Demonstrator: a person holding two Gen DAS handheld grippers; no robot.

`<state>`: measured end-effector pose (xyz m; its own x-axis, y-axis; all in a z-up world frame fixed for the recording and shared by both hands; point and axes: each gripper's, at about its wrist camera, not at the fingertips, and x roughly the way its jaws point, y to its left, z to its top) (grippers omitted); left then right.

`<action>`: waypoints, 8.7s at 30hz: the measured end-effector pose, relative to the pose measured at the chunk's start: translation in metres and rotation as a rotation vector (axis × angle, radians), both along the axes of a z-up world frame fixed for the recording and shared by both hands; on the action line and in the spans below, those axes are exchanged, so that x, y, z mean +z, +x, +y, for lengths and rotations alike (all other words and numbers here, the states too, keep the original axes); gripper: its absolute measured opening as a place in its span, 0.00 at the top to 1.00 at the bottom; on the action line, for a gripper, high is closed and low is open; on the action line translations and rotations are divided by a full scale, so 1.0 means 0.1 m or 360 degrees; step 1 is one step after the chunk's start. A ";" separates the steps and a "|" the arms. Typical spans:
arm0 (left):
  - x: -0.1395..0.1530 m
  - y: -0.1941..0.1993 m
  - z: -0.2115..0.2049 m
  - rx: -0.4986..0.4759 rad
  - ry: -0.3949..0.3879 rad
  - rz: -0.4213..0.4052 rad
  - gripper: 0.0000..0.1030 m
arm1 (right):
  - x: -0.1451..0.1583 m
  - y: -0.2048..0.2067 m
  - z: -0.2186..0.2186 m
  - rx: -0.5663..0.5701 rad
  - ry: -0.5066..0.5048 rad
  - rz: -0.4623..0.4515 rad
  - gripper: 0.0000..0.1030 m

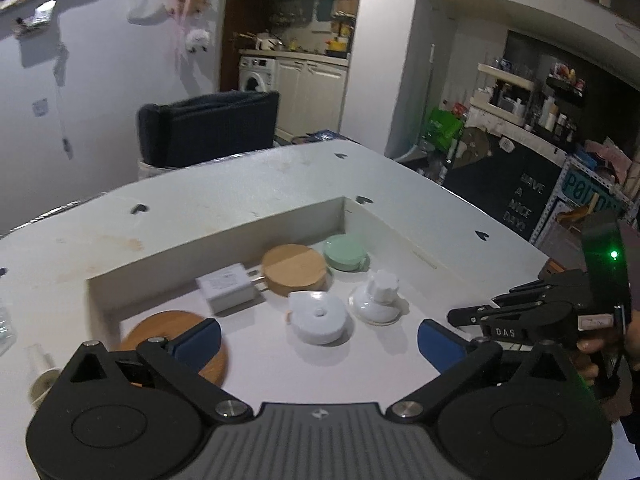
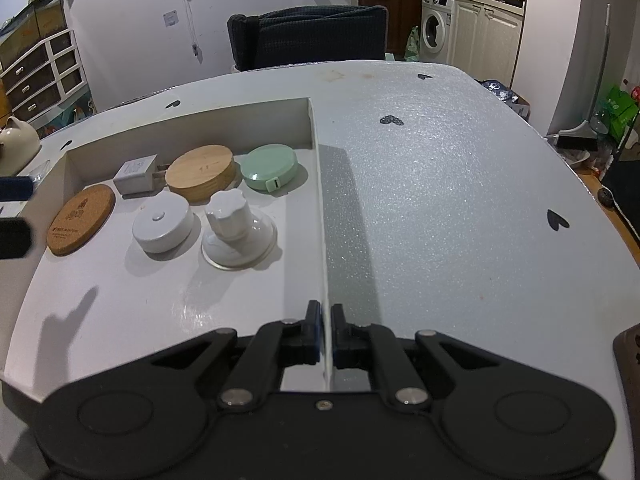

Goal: Organize rigid objects
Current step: 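Move the left tool back to the beige battery box, then grasp the beige battery box with the left gripper, then carry the battery box into the tray and open the left gripper, then move the left tool back to the clear blister pack, then grasp the clear plastic blister pack with the left gripper, then carry the blister pack into the tray and open the left gripper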

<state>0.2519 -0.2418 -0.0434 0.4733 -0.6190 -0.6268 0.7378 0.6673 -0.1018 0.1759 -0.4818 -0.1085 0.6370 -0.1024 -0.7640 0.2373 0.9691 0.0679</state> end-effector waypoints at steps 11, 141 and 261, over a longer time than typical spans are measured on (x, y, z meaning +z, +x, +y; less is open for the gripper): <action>0.24 -0.15 0.65 0.0244 -0.0028 -0.0107 0.00 | 0.03 0.01 0.01 0.0015 -0.0022 0.0026 0.94; -0.59 0.35 -0.16 -0.0458 0.0297 -0.0029 0.10 | 0.05 0.01 -0.04 -0.0032 0.0046 0.0036 0.93; -0.06 0.59 1.47 0.1001 -0.0148 -0.0190 0.26 | 0.05 -0.02 -0.02 -0.0039 0.0024 0.0016 0.93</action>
<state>0.3108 -0.0948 -0.0493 0.8266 -0.2498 -0.5043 0.2185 0.9682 -0.1215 0.1744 -0.4840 -0.1034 0.6267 -0.1062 -0.7720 0.2616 0.9618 0.0800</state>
